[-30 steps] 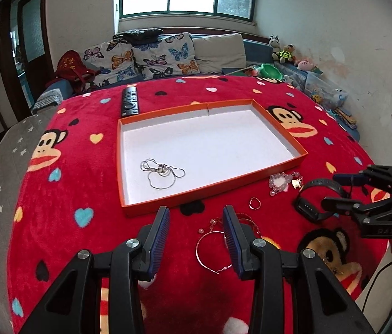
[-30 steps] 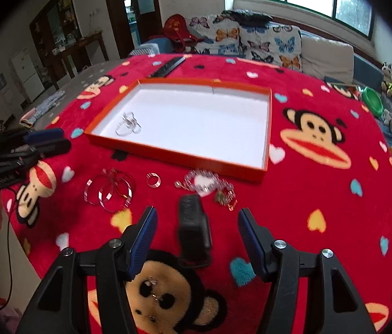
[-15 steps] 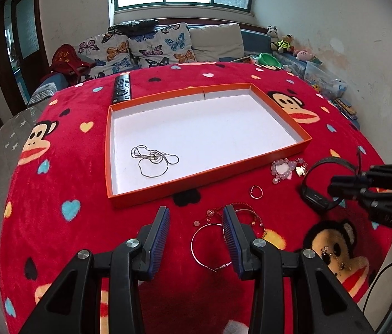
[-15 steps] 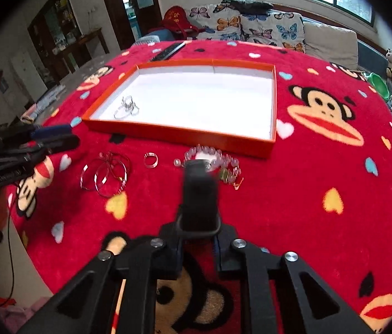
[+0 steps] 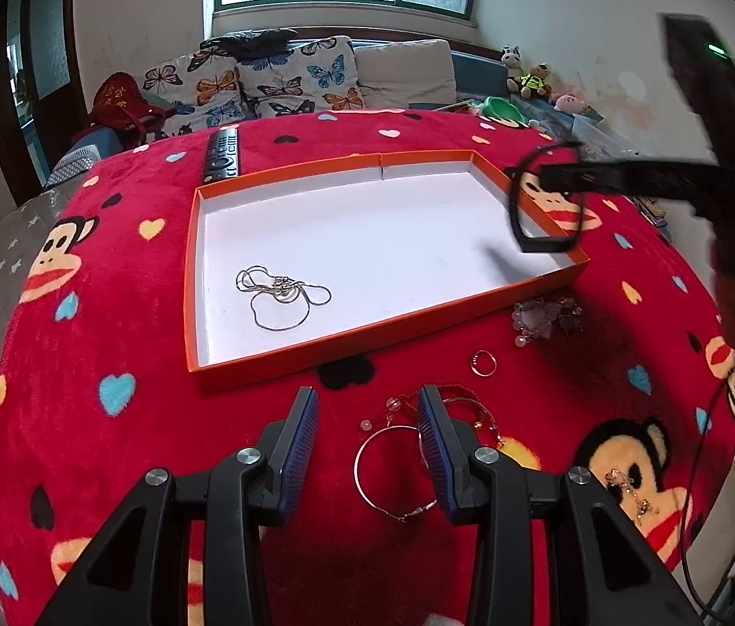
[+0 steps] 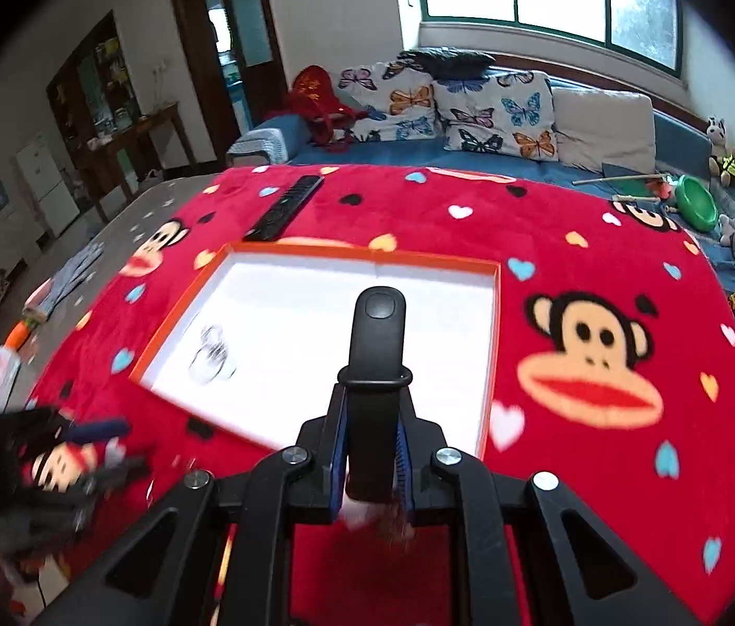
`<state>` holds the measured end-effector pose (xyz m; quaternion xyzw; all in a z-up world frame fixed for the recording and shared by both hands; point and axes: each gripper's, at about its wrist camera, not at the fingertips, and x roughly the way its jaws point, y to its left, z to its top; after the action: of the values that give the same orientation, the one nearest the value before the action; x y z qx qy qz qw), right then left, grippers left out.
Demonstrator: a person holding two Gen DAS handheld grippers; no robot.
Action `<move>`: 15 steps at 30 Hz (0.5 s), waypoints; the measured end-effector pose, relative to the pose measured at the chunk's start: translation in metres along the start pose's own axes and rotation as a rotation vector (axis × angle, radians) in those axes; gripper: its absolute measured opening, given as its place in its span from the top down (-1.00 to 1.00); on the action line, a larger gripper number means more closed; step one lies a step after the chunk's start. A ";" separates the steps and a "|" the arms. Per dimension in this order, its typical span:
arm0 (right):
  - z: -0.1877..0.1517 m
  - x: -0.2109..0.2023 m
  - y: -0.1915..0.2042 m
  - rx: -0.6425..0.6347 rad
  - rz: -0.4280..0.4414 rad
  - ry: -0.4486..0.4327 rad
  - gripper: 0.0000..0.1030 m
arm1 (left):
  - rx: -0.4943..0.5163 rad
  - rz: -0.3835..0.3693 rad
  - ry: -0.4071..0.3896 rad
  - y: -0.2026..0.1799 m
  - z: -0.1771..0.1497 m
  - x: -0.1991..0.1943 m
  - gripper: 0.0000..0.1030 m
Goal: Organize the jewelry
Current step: 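Lower the watch band into the box and open the right tool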
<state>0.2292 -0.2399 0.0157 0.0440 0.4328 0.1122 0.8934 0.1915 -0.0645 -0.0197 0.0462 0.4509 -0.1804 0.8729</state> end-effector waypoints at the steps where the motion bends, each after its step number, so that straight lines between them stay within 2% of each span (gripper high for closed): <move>1: 0.004 0.009 -0.003 0.018 0.025 0.005 0.65 | 0.000 0.000 0.002 0.001 0.001 0.002 0.18; 6: 0.008 0.049 -0.016 0.084 0.120 0.096 0.65 | -0.003 -0.001 0.017 0.007 0.003 0.008 0.18; 9: 0.007 0.057 -0.027 0.098 0.093 0.110 0.62 | -0.006 -0.007 0.024 0.009 0.002 0.013 0.18; 10: 0.006 0.057 -0.029 0.088 0.061 0.118 0.61 | -0.007 -0.008 0.029 0.010 0.002 0.015 0.18; 13: 0.004 0.058 -0.032 0.043 -0.030 0.145 0.25 | -0.012 -0.015 0.040 0.010 0.000 0.020 0.18; 14: 0.004 0.058 -0.033 0.027 -0.055 0.148 0.02 | -0.012 -0.018 0.044 0.010 0.000 0.022 0.18; 15: 0.004 0.056 -0.032 0.008 -0.080 0.145 -0.10 | -0.012 -0.019 0.047 0.009 0.000 0.023 0.18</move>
<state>0.2709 -0.2574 -0.0304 0.0221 0.4980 0.0773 0.8634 0.2068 -0.0624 -0.0395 0.0407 0.4731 -0.1849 0.8605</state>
